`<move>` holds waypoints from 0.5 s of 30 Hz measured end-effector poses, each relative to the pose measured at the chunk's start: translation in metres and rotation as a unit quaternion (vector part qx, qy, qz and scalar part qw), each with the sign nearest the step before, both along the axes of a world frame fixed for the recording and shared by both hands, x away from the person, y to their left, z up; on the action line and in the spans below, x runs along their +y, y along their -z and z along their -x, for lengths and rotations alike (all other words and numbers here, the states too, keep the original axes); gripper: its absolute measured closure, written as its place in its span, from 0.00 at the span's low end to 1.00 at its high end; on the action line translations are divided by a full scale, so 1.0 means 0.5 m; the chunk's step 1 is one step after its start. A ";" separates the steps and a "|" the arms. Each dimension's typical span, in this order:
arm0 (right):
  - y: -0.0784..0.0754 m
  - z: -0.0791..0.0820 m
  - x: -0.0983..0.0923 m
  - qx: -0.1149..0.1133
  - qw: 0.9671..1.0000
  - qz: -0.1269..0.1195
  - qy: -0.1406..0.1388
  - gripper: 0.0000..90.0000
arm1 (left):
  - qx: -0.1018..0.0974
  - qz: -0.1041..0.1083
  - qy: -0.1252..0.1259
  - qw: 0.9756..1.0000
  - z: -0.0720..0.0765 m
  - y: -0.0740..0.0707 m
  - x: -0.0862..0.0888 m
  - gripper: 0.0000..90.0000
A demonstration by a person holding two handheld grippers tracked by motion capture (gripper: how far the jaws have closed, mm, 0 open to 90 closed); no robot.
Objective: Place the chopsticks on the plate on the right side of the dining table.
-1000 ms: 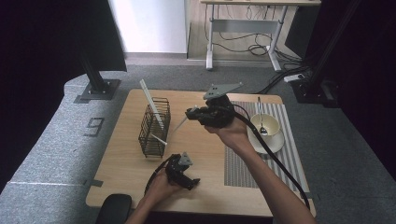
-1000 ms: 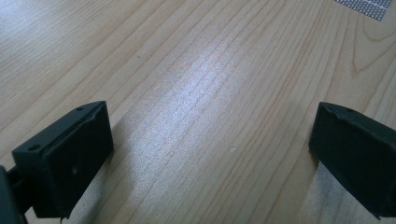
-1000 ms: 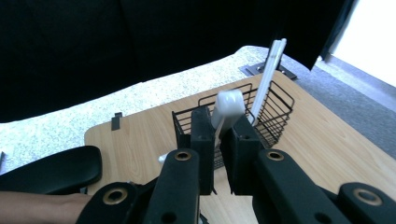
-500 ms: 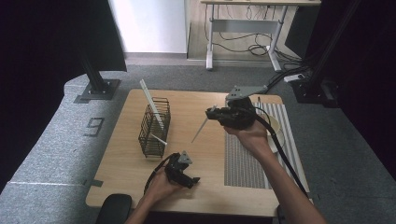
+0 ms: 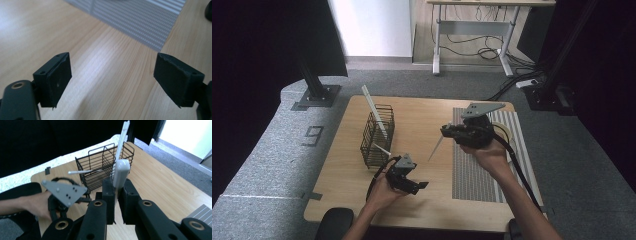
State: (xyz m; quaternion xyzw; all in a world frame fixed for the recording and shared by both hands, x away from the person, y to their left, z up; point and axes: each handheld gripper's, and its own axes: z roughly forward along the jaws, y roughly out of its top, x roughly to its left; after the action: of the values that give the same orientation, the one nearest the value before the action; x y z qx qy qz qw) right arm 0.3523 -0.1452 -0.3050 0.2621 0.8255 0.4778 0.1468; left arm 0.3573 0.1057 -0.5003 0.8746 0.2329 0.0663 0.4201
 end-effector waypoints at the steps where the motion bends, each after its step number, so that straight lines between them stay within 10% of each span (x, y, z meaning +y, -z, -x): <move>1: 0.003 0.002 0.001 0.000 1.000 0.002 -0.001 0.91 | -0.006 0.000 0.002 1.000 -0.001 -0.006 -0.003 0.19; 15: 0.061 0.023 0.028 0.021 0.999 0.028 -0.018 0.91 | -0.032 0.024 0.042 0.998 0.003 -0.041 -0.037 0.47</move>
State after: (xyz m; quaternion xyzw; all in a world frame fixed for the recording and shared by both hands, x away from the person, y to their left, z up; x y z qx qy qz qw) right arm 0.3406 -0.1315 -0.3352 0.2531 0.8460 0.4517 0.1277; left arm 0.3557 0.0870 -0.4797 0.8708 0.1840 0.0709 0.4504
